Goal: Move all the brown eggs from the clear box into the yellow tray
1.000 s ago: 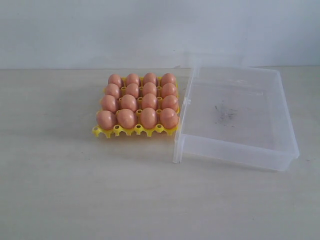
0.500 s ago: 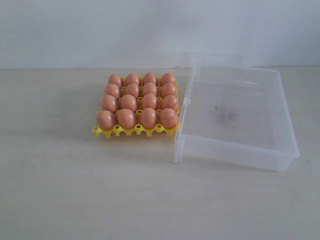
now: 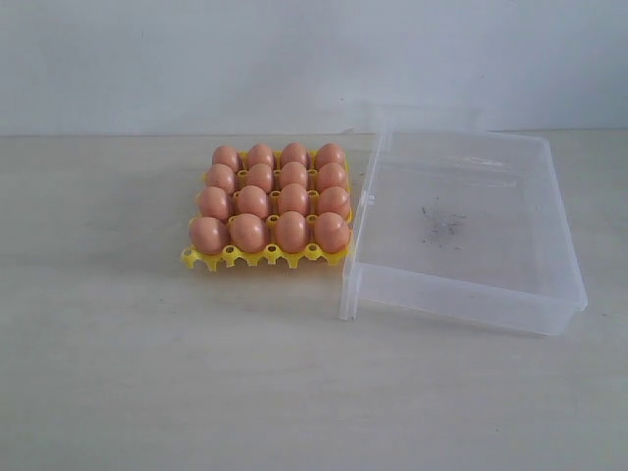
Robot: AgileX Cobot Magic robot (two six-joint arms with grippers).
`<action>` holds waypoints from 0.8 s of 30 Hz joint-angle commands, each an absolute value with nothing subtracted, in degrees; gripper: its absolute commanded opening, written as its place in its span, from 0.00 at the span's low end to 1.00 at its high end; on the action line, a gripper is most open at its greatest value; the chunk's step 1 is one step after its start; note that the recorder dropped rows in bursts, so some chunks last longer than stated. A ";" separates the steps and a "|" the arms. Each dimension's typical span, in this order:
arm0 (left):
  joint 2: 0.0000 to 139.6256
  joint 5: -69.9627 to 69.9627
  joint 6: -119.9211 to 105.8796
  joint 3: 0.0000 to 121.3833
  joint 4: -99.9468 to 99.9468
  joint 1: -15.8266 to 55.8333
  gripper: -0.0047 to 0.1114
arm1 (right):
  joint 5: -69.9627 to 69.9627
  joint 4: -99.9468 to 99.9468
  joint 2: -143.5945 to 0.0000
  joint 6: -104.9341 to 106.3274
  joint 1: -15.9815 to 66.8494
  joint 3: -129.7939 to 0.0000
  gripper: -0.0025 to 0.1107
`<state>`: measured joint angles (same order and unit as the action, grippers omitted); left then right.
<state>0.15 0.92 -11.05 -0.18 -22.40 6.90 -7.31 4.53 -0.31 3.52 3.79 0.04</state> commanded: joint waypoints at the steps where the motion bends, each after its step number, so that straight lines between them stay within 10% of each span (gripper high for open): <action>1: 0.00 0.00 -10.62 0.00 -22.92 7.23 0.07 | -8.88 4.64 0.00 2.70 3.41 0.00 0.03; 24: 0.00 0.00 -15.17 0.00 -21.47 5.49 0.07 | -8.88 4.64 0.00 2.70 3.41 0.00 0.03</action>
<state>0.15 0.92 -12.63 -0.18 -21.93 6.90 -8.75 4.64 -0.31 2.81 3.79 0.04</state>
